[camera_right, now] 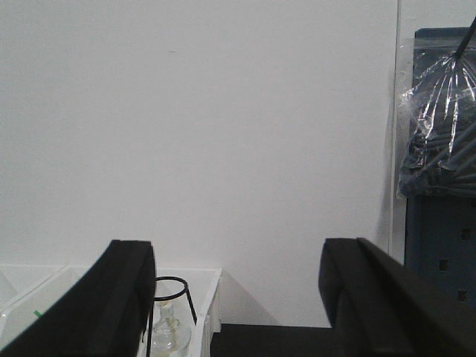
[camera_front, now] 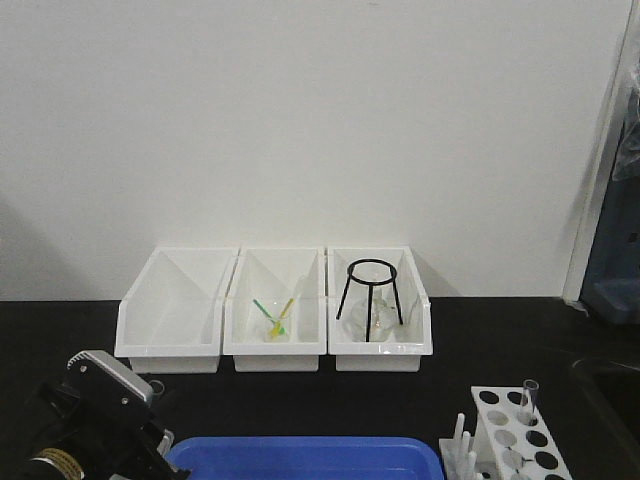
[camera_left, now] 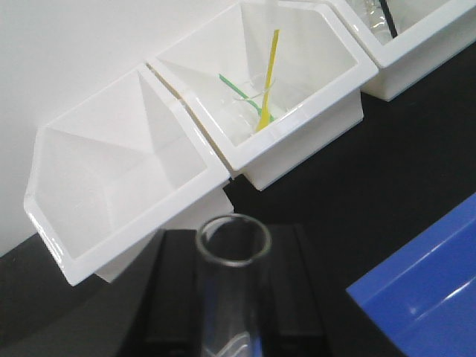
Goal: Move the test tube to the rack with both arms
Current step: 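Lift the tube with the left gripper toward the open right gripper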
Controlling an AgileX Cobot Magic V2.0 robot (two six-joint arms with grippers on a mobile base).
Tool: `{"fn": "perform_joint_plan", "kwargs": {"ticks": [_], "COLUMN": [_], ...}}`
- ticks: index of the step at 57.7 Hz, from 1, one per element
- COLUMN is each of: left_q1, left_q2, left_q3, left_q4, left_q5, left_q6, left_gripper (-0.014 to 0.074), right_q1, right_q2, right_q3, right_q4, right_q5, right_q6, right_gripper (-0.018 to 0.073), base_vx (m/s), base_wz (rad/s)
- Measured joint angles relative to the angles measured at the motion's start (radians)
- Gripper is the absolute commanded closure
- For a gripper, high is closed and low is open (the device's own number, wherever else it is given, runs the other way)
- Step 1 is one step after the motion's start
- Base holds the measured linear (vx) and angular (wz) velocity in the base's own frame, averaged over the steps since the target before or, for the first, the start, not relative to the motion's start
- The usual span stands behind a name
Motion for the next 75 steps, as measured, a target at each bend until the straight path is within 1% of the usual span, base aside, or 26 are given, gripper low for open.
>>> {"fn": "perform_joint_plan", "kwargs": {"ticks": [9, 15, 19, 22, 24, 29, 32, 35, 38, 41, 45, 54, 59, 62, 66, 70, 75], "left_q1": [0.0, 0.0, 0.0, 0.0, 0.0, -0.001, -0.011, -0.026, -0.055, -0.088, -0.154, -0.325, -0.407, -0.448, -0.49, -0.522, -0.556], "left_q2": [-0.019, -0.095, -0.178, -0.25, -0.293, -0.378, -0.414, -0.432, -0.441, -0.443, -0.441, -0.42, -0.4, -0.387, -0.373, -0.363, -0.356], "left_q3": [0.0, -0.006, -0.038, -0.077, -0.113, -0.222, -0.29, -0.34, -0.382, -0.401, -0.407, -0.407, -0.407, -0.407, -0.407, -0.407, -0.407], "left_q4": [-0.001, -0.001, -0.001, 0.001, 0.005, 0.047, 0.087, 0.12, 0.14, 0.143, 0.142, 0.132, 0.132, 0.132, 0.132, 0.132, 0.132], "left_q5": [-0.001, 0.025, 0.079, 0.146, 0.211, 0.407, 0.524, 0.61, 0.681, 0.718, 0.74, 0.738, 0.718, 0.707, 0.694, 0.679, 0.657], "left_q6": [0.0, -0.022, -0.057, -0.089, -0.117, -0.214, -0.276, -0.322, -0.361, -0.38, -0.393, -0.402, -0.402, -0.417, -0.438, -0.462, -0.488], "left_gripper": [0.0605, 0.0605, 0.0605, 0.0605, 0.0605, 0.0605, 0.0605, 0.0605, 0.0605, 0.0605, 0.0605, 0.0605, 0.0605, 0.0605, 0.0605, 0.0605, 0.0605], "right_q1": [0.0, 0.0, 0.0, 0.0, 0.0, 0.014, 0.048, 0.091, 0.151, 0.208, 0.3, 0.49, 0.573, 0.614, 0.65, 0.668, 0.671], "right_q2": [0.0, 0.0, 0.001, 0.005, 0.011, 0.03, 0.045, 0.063, 0.089, 0.114, 0.159, 0.265, 0.318, 0.345, 0.37, 0.384, 0.385], "right_q3": [0.0, 0.0, 0.0, 0.0, 0.0, -0.001, -0.006, -0.017, -0.03, -0.047, -0.066, -0.097, -0.104, -0.104, -0.104, -0.104, -0.104], "right_q4": [0.0, 0.0, 0.0, 0.0, 0.0, 0.0, -0.007, -0.027, -0.062, -0.088, -0.11, -0.122, -0.125, -0.126, -0.126, -0.126, -0.126], "right_q5": [0.0, 0.002, 0.003, 0.003, 0.004, 0.016, 0.034, 0.053, 0.079, 0.099, 0.111, 0.105, 0.086, 0.066, 0.046, 0.031, 0.02], "right_q6": [0.0, 0.0, 0.001, 0.005, 0.009, 0.026, 0.031, 0.034, 0.037, 0.05, 0.073, 0.111, 0.119, 0.12, 0.121, 0.123, 0.124], "right_gripper": [0.005, 0.005, 0.005, 0.005, 0.005, 0.005, 0.005, 0.005, 0.005, 0.005, 0.005, 0.005, 0.005, 0.005, 0.005, 0.005, 0.005], "base_vx": [0.0, 0.0, 0.0, 0.0, 0.0, 0.0, 0.0, 0.0, 0.0, 0.0, 0.0, 0.0, 0.0, 0.0, 0.0, 0.0, 0.0], "base_wz": [0.0, 0.0, 0.0, 0.0, 0.0, 0.0, 0.0, 0.0, 0.0, 0.0, 0.0, 0.0, 0.0, 0.0, 0.0, 0.0, 0.0]}}
